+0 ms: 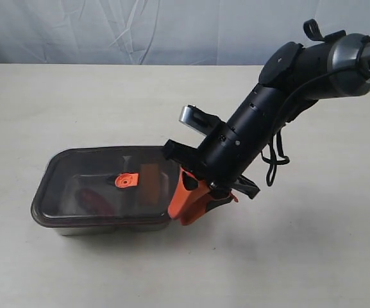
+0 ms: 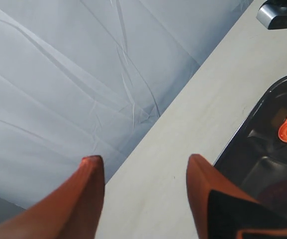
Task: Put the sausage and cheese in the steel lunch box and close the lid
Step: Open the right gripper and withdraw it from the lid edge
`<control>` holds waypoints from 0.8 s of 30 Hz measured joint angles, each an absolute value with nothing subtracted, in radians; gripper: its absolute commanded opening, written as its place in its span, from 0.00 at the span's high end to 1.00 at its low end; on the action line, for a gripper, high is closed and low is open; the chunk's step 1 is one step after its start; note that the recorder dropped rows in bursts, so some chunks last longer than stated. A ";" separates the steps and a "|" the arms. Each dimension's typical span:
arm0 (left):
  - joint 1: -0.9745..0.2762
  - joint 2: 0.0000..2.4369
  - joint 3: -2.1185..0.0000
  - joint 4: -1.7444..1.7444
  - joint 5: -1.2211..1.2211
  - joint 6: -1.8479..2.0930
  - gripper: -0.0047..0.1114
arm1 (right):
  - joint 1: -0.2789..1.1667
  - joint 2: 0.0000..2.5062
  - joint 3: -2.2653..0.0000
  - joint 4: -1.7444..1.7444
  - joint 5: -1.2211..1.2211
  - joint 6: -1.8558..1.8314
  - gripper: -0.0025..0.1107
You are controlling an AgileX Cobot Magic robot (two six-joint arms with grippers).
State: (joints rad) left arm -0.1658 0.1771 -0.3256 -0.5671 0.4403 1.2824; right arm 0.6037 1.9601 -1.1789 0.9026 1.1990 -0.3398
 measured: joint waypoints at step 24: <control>-0.166 0.177 -0.326 -0.567 0.440 1.282 0.54 | 0.604 1.950 -1.179 0.745 1.214 -0.306 0.99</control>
